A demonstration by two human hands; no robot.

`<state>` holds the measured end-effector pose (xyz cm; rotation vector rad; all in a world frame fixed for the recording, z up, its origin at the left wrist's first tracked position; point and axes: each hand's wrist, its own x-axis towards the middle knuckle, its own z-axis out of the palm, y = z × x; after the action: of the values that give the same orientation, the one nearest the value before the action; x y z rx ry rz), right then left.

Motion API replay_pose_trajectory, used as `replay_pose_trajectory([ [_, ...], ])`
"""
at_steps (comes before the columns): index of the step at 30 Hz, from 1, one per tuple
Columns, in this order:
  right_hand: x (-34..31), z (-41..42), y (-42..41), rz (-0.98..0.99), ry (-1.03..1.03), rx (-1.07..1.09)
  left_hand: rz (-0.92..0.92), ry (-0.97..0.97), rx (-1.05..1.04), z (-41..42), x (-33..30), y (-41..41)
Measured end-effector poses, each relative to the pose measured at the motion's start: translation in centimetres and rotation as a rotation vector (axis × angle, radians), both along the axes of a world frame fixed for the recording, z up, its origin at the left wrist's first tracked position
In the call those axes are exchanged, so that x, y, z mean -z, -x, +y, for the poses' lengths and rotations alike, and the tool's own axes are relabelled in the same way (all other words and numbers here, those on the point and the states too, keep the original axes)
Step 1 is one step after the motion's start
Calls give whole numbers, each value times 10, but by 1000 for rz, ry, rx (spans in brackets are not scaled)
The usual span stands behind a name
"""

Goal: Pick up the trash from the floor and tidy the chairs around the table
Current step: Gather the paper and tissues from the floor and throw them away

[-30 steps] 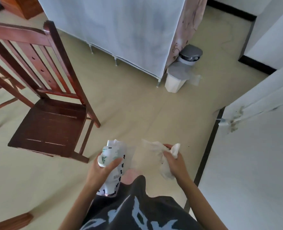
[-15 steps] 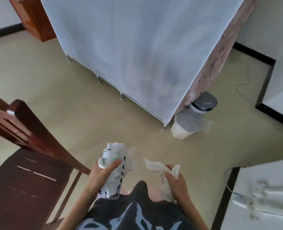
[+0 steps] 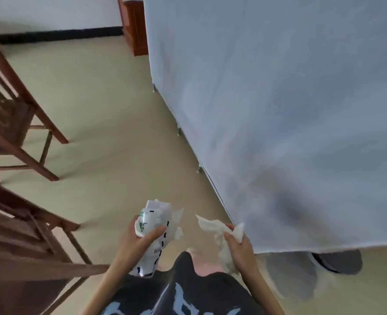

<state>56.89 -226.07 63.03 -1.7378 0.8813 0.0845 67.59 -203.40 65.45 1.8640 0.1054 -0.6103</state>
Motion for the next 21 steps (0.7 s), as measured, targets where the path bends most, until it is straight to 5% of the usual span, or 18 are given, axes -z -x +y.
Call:
replay_pose_trajectory([
  [6, -14, -29, -176, 27, 14, -366, 76, 11, -311, 3, 10, -66],
  [13, -6, -22, -364, -6, -49, -468, 74, 47, -574, -4, 22, -203],
  [21, -6, -20, -541, 47, -57, -496, 21, 38, -526, 3, -18, -431],
])
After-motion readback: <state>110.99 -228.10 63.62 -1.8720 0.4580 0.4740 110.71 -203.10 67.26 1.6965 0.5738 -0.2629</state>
